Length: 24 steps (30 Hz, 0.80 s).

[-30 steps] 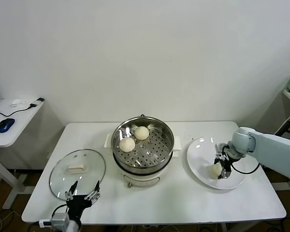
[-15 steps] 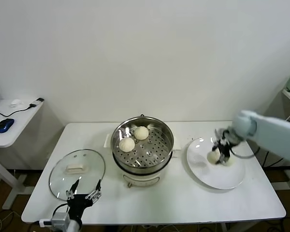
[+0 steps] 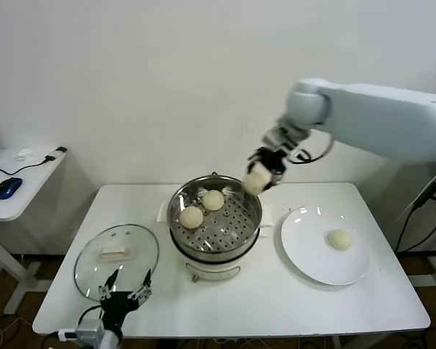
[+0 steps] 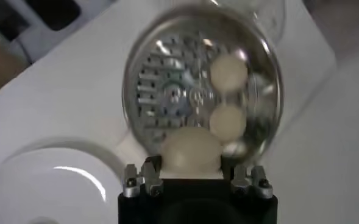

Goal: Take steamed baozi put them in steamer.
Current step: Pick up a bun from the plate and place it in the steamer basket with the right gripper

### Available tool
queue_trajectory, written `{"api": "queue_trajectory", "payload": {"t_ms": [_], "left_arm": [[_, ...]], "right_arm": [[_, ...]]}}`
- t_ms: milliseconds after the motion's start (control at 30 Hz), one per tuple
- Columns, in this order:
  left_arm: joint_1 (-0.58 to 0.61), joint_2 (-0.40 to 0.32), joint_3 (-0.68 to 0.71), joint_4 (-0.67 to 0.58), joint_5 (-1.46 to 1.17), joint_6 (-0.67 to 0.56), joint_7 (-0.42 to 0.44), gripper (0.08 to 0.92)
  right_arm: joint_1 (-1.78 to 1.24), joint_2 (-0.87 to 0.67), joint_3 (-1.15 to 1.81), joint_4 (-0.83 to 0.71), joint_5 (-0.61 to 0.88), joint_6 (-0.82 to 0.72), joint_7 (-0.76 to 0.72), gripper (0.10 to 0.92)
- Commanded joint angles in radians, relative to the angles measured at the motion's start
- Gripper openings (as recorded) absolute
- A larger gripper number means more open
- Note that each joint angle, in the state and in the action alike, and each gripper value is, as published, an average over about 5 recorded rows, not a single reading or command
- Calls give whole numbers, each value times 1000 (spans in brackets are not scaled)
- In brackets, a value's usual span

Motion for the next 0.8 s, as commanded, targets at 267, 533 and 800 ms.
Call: {"api": "queue_trajectory", "payload": {"t_ms": [267,533,800], "left_arm": [[3,3,-7,-3,-2,-2,-2,823],[3,3,-13,3,-10,-5,-5,823],[-2,4,-10,8,-12,-2,-5,823]], "right_arm": [[-224,271,3,-75,-305,332,42,645],[-309,303,19,-163,-338,333,58,645],[-321,299,20,-182,-326,330,59,651]]}}
